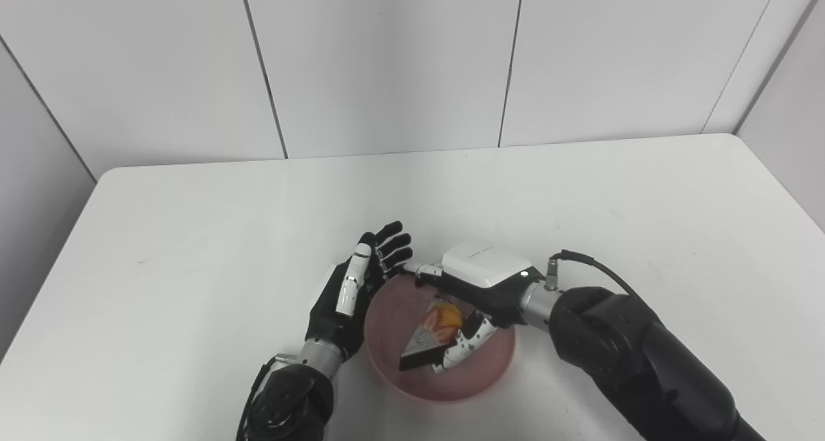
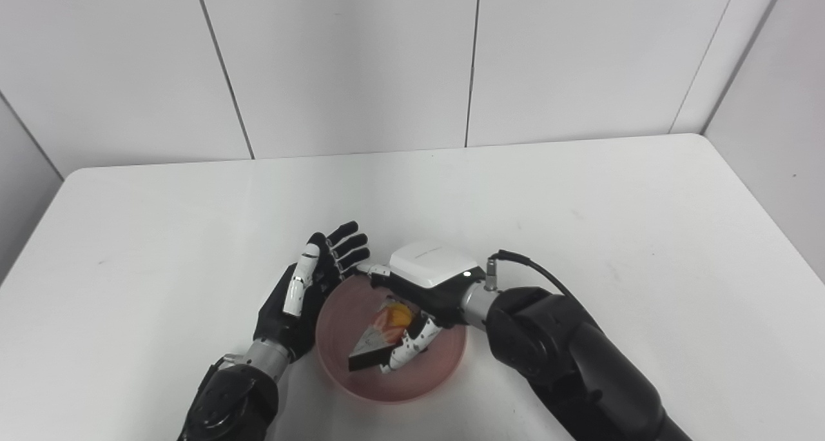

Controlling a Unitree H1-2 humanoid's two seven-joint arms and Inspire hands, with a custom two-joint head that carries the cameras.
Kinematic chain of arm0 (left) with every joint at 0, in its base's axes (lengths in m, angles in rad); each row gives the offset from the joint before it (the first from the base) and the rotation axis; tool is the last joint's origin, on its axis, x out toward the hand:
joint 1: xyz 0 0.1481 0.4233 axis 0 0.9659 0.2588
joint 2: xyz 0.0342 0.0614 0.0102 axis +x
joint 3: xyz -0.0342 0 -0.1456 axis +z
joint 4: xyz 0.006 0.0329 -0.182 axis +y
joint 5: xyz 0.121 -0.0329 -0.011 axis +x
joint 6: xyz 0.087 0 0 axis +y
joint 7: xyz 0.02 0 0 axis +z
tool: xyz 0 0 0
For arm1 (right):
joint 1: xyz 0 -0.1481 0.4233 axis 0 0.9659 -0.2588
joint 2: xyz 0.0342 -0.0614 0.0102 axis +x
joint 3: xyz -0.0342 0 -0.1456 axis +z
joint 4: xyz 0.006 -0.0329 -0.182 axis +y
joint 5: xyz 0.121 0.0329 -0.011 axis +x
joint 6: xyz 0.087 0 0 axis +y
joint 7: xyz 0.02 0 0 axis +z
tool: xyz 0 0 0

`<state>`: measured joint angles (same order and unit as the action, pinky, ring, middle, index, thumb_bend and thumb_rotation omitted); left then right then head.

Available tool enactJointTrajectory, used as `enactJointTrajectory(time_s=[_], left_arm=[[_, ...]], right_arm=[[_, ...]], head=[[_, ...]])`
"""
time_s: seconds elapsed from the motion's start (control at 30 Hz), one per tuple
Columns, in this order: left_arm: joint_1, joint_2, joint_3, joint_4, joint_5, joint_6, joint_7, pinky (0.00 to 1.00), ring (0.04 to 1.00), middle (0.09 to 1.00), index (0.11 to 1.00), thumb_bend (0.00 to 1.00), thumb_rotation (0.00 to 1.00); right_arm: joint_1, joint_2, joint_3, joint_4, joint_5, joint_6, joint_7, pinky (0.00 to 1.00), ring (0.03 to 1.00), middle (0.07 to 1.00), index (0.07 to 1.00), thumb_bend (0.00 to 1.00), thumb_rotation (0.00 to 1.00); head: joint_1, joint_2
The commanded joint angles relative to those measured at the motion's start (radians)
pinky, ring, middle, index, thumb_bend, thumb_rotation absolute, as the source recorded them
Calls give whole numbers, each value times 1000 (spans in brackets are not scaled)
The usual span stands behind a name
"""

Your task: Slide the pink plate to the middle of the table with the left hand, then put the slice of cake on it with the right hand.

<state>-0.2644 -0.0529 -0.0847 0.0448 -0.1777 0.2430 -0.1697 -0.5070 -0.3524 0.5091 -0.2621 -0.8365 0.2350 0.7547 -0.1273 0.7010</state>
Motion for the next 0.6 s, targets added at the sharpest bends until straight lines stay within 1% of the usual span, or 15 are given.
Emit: enactJointTrajectory(time_s=[0.0, 0.03, 0.07, 0.2, 0.3, 0.37, 0.43, 0.5, 0.53, 0.57], left_arm=[[15, -5, 6, 19, 8, 10, 15, 827, 843, 846, 827, 458, 1000], [15, -4, 6, 21, 8, 7, 14, 826, 843, 846, 827, 458, 1000], [15, -5, 7, 23, 7, 6, 15, 828, 843, 845, 828, 459, 1000], [17, -3, 5, 19, 12, 3, 14, 831, 840, 836, 822, 455, 1000], [18, 1, 0, 16, 18, 1, 13, 832, 841, 836, 820, 452, 1000], [17, 2, 0, 16, 18, -2, 12, 833, 841, 836, 821, 450, 1000], [17, 4, 0, 20, 15, -11, 8, 837, 843, 840, 827, 450, 1000], [20, 8, -1, 22, 17, -26, 4, 849, 849, 847, 839, 452, 1000], [23, 9, -2, 18, 18, -30, 5, 851, 849, 850, 844, 450, 1000], [27, 8, -1, 14, 17, -34, 6, 849, 849, 850, 845, 448, 1000]], right_arm=[[-17, -1, -19, -39, -8, 24, 12, 791, 943, 995, 998, 893, 742], [-16, 0, -24, -43, -5, 25, 18, 797, 949, 996, 998, 898, 754], [-14, 1, -28, -46, -2, 25, 21, 825, 973, 999, 1000, 923, 805], [-5, 5, -46, -56, 17, 13, 19, 864, 999, 1000, 1000, 978, 923], [-1, 8, -54, -68, 23, 16, 18, 878, 1000, 1000, 1000, 999, 954], [15, 15, -78, -73, 54, -13, -31, 884, 1000, 1000, 1000, 994, 951], [33, 23, -105, -72, 87, -54, -93, 883, 992, 1000, 1000, 967, 951], [50, 34, -132, -69, 116, -93, -160, 883, 981, 1000, 1000, 919, 985], [60, 43, -149, -68, 134, -107, -194, 877, 969, 1000, 1000, 855, 993], [70, 53, -166, -67, 154, -112, -220, 880, 970, 1000, 1000, 837, 995]], head=[[1, 197], [-2, 197], [-5, 197], [-7, 196], [-7, 196], [6, 189], [8, 183], [11, 175], [11, 174], [14, 169]])
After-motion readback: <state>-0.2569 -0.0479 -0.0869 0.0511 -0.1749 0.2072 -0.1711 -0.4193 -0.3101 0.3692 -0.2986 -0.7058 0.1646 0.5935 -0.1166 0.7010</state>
